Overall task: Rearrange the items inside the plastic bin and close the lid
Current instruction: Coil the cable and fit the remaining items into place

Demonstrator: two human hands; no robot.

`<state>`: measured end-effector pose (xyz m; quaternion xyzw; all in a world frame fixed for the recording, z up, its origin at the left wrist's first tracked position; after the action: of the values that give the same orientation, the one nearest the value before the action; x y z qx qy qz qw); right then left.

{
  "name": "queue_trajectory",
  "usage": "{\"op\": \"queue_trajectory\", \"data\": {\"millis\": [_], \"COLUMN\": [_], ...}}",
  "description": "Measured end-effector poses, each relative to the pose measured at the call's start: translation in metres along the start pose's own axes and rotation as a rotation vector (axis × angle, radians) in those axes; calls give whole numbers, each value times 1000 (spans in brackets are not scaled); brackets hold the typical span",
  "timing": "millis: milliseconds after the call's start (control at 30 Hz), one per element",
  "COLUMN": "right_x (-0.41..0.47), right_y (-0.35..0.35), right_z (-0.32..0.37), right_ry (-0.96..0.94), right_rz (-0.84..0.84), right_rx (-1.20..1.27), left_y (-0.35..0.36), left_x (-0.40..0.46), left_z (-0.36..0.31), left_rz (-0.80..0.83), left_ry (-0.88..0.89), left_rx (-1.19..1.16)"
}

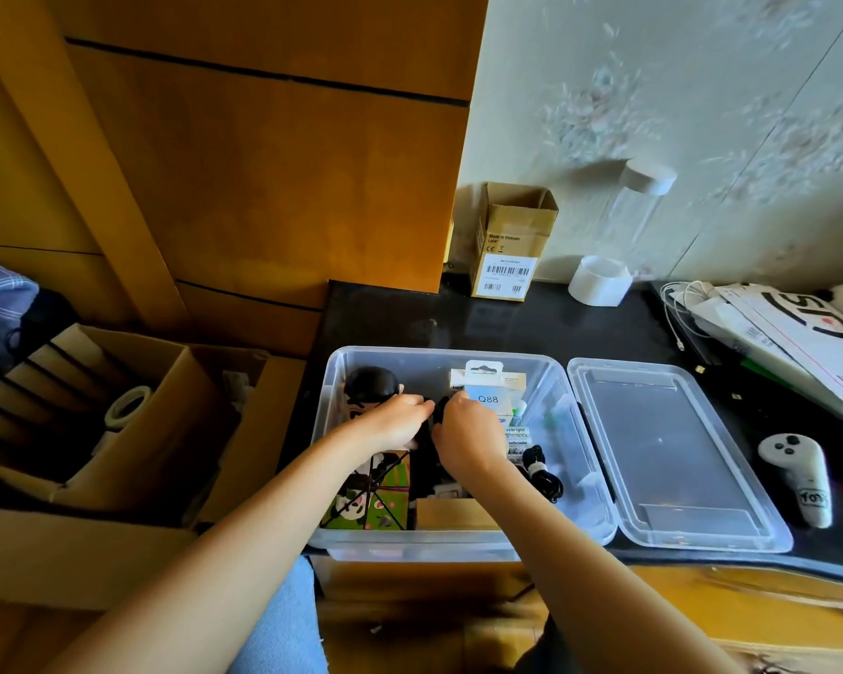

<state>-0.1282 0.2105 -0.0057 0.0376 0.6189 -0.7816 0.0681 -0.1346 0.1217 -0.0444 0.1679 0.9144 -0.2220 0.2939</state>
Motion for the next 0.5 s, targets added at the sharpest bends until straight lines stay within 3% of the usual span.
{"op": "queue_trajectory", "data": {"millis": [233, 333, 500], "right_x": [5, 1, -4], "right_y": [3, 7, 9], "right_z": [3, 0, -8], "right_ry": [-137, -194, -164], "right_rz": [78, 159, 150], "right_rx": [130, 53, -93], "left_y": [15, 22, 19], "left_x": [4, 5, 9], "left_z": [-2, 0, 3], "left_rz": [108, 204, 139], "left_ry": [-34, -52, -71], "left_rx": [123, 72, 66]}}
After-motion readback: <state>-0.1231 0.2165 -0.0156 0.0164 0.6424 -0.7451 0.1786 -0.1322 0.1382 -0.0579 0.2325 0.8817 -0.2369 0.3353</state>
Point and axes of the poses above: each hand's wrist, its own x-axis towards the middle knuckle, its own y-axis out of the palm, z = x × y, the point moved 10 cm from there along x, towards the middle knuckle, and after that the axes turned 7 degrees about -y, right-handed, at the moved point
